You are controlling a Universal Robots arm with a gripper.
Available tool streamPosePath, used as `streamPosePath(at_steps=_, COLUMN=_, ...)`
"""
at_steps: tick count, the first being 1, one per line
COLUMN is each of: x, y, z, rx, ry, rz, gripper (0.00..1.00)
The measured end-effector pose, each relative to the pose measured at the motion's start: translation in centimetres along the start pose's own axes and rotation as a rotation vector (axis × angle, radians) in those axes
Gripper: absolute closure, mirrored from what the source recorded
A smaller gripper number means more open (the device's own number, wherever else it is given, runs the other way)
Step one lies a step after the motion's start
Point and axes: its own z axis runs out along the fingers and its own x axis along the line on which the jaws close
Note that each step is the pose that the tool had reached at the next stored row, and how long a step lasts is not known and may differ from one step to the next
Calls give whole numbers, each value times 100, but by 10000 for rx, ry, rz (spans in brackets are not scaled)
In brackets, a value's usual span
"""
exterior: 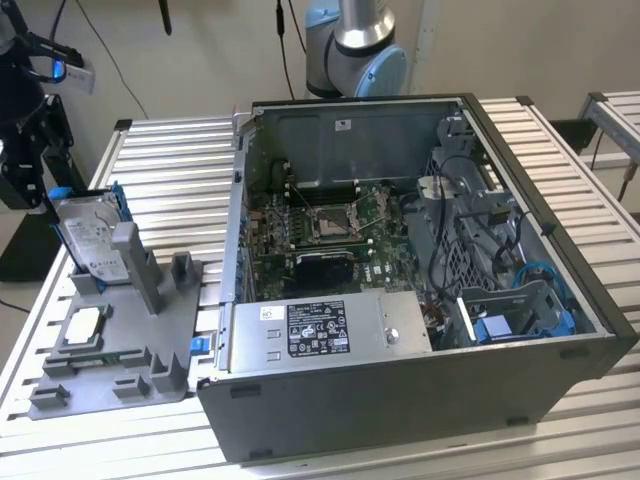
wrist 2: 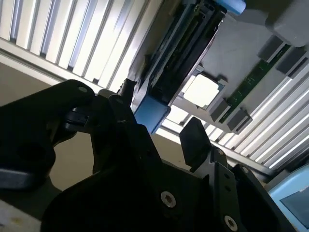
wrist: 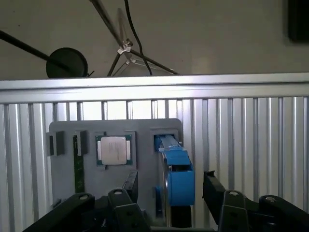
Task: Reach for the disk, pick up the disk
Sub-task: 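Pick up the disk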
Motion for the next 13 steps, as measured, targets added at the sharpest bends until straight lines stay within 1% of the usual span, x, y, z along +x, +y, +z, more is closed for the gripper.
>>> streamPosePath(at_steps=6, x=0, y=-2, z=60, rx=-1, ry=1, rz=-20, gripper=0)
streamPosePath(at_steps=13, x=0, y=-3, z=76, rx=3, ry=-1, rz=-21, gripper=0)
